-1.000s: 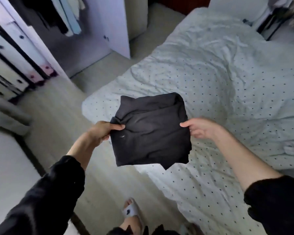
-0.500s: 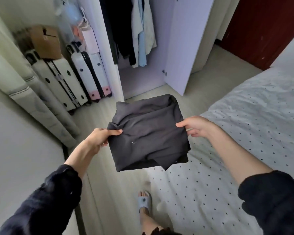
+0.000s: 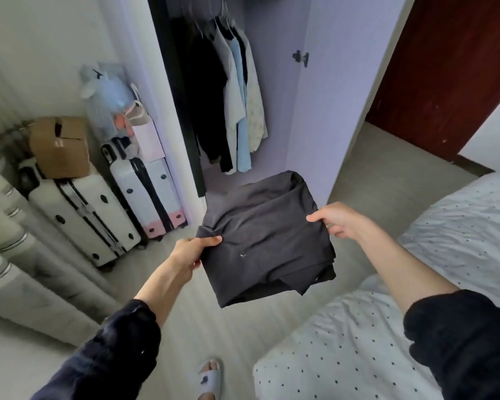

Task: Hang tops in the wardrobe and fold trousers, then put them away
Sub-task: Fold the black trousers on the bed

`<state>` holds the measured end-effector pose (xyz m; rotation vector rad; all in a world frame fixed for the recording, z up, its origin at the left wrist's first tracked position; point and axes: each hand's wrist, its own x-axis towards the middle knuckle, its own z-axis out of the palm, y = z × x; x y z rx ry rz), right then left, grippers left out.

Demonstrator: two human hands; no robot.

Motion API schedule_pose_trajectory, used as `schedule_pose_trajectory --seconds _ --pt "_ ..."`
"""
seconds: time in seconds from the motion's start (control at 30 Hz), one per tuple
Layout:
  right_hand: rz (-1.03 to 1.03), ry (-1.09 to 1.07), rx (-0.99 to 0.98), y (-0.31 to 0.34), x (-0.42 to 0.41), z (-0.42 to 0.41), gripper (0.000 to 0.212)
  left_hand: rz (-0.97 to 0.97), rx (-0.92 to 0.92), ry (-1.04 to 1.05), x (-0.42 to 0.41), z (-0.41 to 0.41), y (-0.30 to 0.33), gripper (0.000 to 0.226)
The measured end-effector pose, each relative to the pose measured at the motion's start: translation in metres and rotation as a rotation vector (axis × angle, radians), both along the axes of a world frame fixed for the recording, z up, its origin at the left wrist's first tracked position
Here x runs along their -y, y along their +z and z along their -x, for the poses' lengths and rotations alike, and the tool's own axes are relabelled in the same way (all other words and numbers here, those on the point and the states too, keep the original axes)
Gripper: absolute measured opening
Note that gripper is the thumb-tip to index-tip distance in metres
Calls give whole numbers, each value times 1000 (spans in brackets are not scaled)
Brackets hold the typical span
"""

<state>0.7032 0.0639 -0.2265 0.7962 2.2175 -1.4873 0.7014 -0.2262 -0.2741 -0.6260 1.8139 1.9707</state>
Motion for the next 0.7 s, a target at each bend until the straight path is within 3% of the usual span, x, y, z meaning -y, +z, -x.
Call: schedule_pose_trajectory --seconds 0.13,0.27,0.37,0.43,0.53,0.7 --pt "17 -152 -39 -2 -6 59 10 -29 -31 33 -23 75 9 31" --pt "6 -227 -81 11 -20 115 20 -30 -64 -10 -42 151 25 29" --pt "-32 -241 -101 28 -37 155 6 -54 -80 -38 -64 196 37 27" --pt "-35 -250 -116 34 -54 193 23 -72 -101 -26 -82 233 44 25" --pt "-76 -249 -133 47 -81 260 31 -80 -142 9 -109 293 59 19" --pt "-51 -181 -249 98 -133 382 15 -133 -282 89 -162 406 105 10"
